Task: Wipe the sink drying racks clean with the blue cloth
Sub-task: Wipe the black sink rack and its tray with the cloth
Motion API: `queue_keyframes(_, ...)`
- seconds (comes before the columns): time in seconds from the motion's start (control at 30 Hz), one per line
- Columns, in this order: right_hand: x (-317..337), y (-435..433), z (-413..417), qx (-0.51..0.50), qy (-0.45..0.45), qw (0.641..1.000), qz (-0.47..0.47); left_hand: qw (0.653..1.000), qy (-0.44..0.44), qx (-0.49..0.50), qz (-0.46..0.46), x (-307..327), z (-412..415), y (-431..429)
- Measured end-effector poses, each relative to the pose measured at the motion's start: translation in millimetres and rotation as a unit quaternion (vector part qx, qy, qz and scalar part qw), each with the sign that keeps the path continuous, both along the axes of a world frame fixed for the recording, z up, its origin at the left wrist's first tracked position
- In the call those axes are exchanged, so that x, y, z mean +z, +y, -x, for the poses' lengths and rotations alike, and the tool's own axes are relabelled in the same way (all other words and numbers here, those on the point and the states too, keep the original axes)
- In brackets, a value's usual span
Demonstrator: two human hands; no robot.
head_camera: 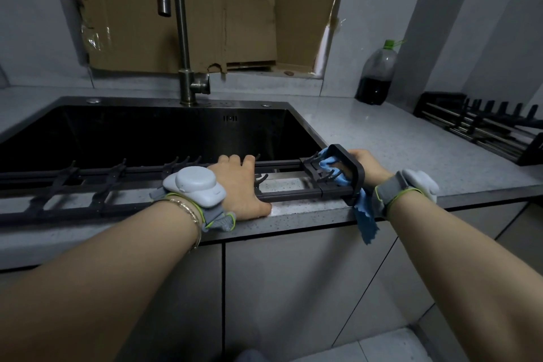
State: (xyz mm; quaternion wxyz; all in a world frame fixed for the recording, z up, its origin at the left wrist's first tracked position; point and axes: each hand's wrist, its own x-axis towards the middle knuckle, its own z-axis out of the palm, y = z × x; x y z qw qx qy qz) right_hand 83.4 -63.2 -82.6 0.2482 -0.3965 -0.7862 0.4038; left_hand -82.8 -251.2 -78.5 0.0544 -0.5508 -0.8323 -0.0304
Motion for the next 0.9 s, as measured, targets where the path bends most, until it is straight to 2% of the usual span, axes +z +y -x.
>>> queue_keyframes(0.1,0,-1,-16,-0.136,0.069,0.988,0.032,1.0,0.011,0.005,0.0,0,-2,-2)
queue_keyframes(0.17,8,-5,-29,-0.226,0.167,0.958,0.048,1.0,0.011,0.007,0.0,-1,-2,-1)
queue_keyframes(0.23,19,-19,-36,-0.207,0.235,0.948,0.058,1.0,0.008,0.009,-0.002,-1,-2,-2)
queue_keyframes(0.27,21,-31,-37,-0.169,0.229,0.957,0.062,1.0,0.006,0.009,-0.001,-1,-3,-3)
queue_keyframes(0.33,17,-54,-31,-0.111,0.135,0.983,0.055,1.0,0.002,0.016,0.003,-2,-2,-1)
queue_keyframes(0.4,3,-66,-30,-0.112,0.087,0.988,0.056,1.0,-0.005,0.02,0.002,-2,-2,2)
queue_keyframes(0.53,0,-75,-45,-0.178,0.155,0.967,0.092,0.999,-0.026,0.022,-0.001,-5,-5,-1)
queue_keyframes(0.67,6,-90,-58,-0.189,0.211,0.952,0.119,0.999,-0.033,0.029,-0.001,-3,-8,-4)
queue_keyframes(0.77,16,-101,-52,-0.218,0.257,0.941,0.042,0.999,-0.035,0.038,0.017,-2,-10,-5)
queue_keyframes(0.9,27,-121,-26,-0.122,0.167,0.972,-0.11,0.999,0.011,-0.009,0.031,16,-12,-12)
